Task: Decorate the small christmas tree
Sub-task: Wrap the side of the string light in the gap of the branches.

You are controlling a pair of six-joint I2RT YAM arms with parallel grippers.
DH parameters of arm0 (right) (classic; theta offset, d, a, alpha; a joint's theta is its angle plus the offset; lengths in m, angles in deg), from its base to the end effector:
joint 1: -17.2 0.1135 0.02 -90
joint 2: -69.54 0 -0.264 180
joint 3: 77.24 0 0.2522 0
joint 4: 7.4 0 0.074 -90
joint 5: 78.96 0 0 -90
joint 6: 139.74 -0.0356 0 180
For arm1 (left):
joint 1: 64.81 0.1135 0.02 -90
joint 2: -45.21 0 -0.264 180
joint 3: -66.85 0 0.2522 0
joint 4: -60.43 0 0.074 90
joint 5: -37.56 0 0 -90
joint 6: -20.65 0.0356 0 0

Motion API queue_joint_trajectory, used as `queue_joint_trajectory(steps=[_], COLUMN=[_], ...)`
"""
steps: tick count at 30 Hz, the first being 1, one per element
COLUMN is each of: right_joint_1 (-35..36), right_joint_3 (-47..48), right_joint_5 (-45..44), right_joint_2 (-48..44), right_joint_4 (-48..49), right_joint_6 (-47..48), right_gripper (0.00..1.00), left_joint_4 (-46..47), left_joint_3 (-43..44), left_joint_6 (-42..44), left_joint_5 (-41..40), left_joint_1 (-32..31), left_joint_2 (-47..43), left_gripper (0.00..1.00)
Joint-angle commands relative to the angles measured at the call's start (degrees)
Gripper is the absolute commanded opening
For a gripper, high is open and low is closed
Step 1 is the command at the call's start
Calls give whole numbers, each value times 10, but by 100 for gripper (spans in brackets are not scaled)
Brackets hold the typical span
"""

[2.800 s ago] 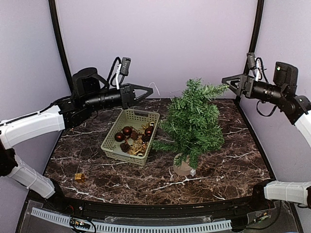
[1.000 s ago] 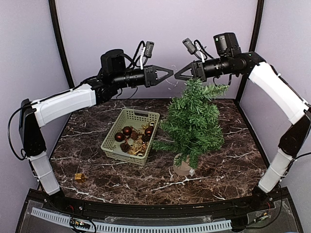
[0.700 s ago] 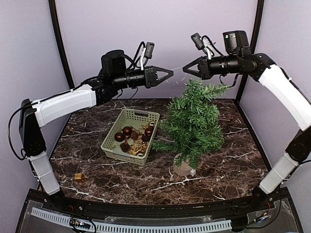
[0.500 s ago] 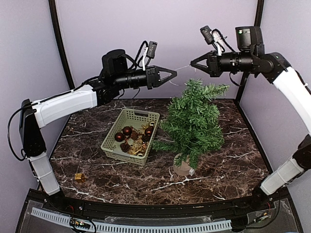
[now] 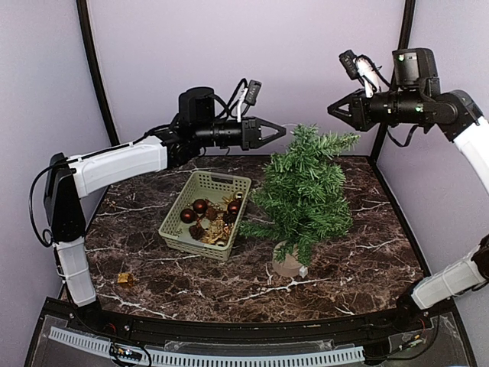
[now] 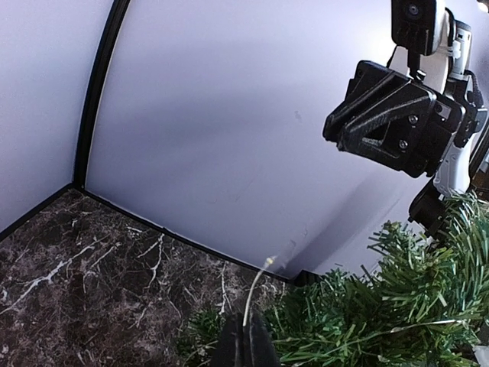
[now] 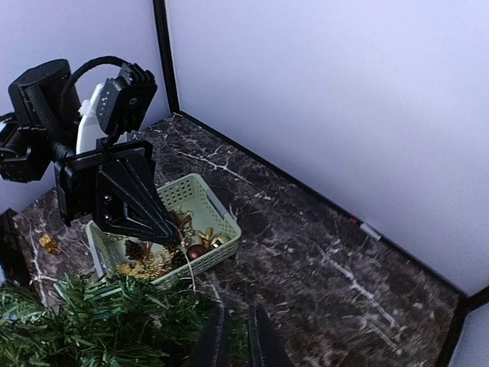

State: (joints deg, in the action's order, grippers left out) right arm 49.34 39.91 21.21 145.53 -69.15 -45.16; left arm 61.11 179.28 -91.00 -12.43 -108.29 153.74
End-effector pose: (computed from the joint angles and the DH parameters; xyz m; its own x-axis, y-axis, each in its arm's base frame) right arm 0.2067 0.1373 0.4973 -0.2438 -0.2460 -0.9381 -0.6853 0.7282 -0.0129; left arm 0.3155 -0.3307 0.3891 -0.3122 -0.0934 -0.9454 0.9435 0.0864 -0.3200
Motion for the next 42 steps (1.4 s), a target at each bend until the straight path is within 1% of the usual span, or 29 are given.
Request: queue_joint_trajectory(steps=[1, 3, 7, 10, 14, 17, 20, 24, 27, 30, 34, 35, 38, 42], right_joint_1=[1, 1, 1, 1, 0, -3, -14, -25, -26, -26, -27, -27, -36, -47], right_joint_3=[-40, -45, -34, -42, -46, -40, -36, -36, -41, -56, -79, -84, -113, -143], right_joint_5=[44, 51, 37, 33, 68, 79, 97, 154, 223, 273, 294, 299, 320, 358], right_joint_2=[-20, -12, 14, 13, 5, 7, 16, 30, 34, 29, 27, 26, 11, -5], right_joint_4=[42, 62, 87, 126, 164, 173, 176, 187, 199, 216, 241, 248, 300, 355], right_joint_6=[-27, -45, -99, -125, -136, -135, -139, -133, -127, -123, -126, -127, -153, -176], right_gripper=[21, 33, 44, 56, 74, 82, 84, 84, 82, 82, 81, 80, 78, 82], left_joint_4=[5, 15, 46, 81, 114, 138, 150, 160, 159, 159, 160, 162, 163, 160], left_joint_3=[25, 24, 15, -3, -39, -58, -61, -59, -57, -55, -51, -51, -52, -52], left_joint_6=[9, 9, 8, 9, 13, 18, 21, 19, 20, 18, 12, 11, 6, 1], left_joint_5=[11, 8, 0, -12, -29, -34, -34, -30, -37, -44, -46, -47, -53, -56], left_joint_1=[-9, -10, -9, -10, -9, -10, -9, -10, -9, -10, -9, -9, -10, -10], left_joint_2=[-11, -16, -32, -55, -79, -92, -97, -95, -95, -95, -92, -92, -91, -90], left_gripper=[0, 0, 0, 0, 0, 0, 0, 0, 0, 0, 0, 0, 0, 0])
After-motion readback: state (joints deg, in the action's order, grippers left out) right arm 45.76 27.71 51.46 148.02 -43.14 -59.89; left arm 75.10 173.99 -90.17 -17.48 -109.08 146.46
